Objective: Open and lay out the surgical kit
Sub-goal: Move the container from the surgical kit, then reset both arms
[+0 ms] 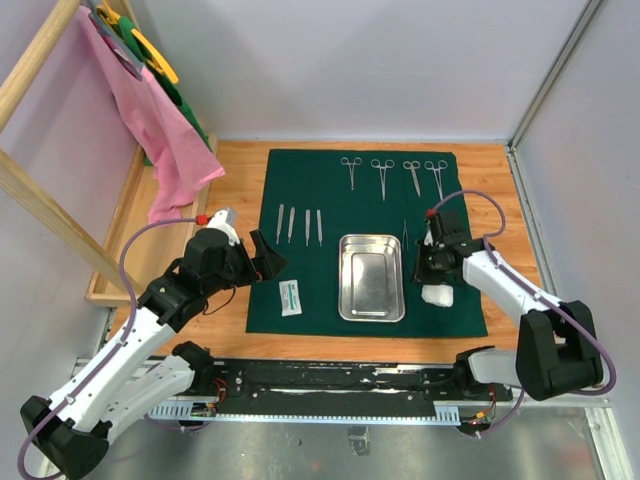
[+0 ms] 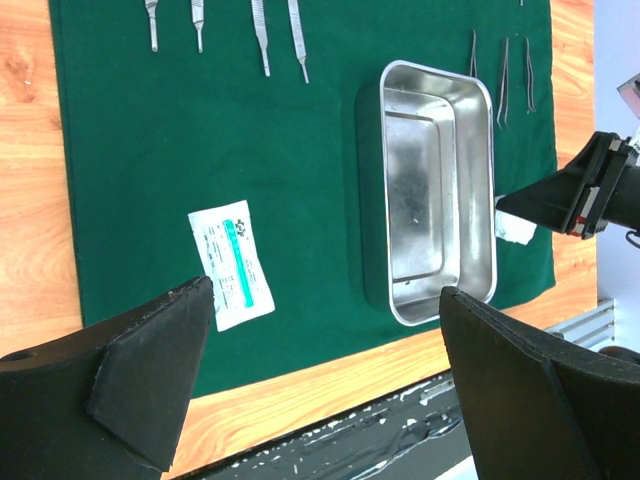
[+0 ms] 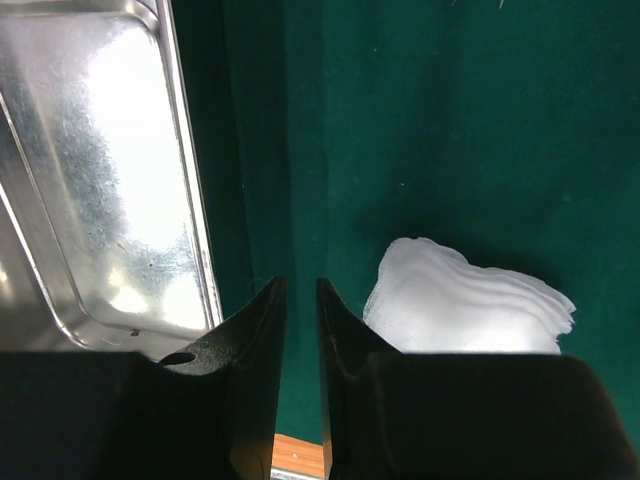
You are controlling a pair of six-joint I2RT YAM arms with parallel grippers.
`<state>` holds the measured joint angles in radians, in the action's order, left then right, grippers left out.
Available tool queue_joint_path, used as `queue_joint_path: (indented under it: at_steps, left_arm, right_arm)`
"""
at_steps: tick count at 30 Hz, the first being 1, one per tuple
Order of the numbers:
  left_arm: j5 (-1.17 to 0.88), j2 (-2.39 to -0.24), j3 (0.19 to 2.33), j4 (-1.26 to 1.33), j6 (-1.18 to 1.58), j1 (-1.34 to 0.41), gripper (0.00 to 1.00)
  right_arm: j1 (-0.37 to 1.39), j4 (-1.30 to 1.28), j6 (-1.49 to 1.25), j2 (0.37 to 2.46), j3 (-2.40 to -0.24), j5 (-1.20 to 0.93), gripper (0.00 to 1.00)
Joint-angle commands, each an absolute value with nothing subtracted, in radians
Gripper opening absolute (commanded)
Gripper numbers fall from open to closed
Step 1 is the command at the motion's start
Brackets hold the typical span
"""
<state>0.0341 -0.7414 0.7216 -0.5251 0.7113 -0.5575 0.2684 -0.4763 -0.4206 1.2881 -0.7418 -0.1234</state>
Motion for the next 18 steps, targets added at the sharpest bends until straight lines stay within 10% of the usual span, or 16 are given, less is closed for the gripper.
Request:
queue_joint_path:
  at_steps: [1,13,18]
  left_arm:
    - [0.051,-0.74,0.72,-0.511,0.7,-0.549,0.99]
    - [0.067,-0.745,0.72,-0.512,0.712,-0.549,0.99]
    - [0.16,-0.736,0.749,-0.587,0.691,-0.549,0.99]
  right_arm:
    - [0.294,-0.434,-0.442,1.3,-0.722,-0.151,0.2]
    - [0.326,-0.469,-0.436,1.319,-0.749,-0.109,0.21]
    - [0.309,-0.603,-0.408,1.196,-0.782,0.007,0.37]
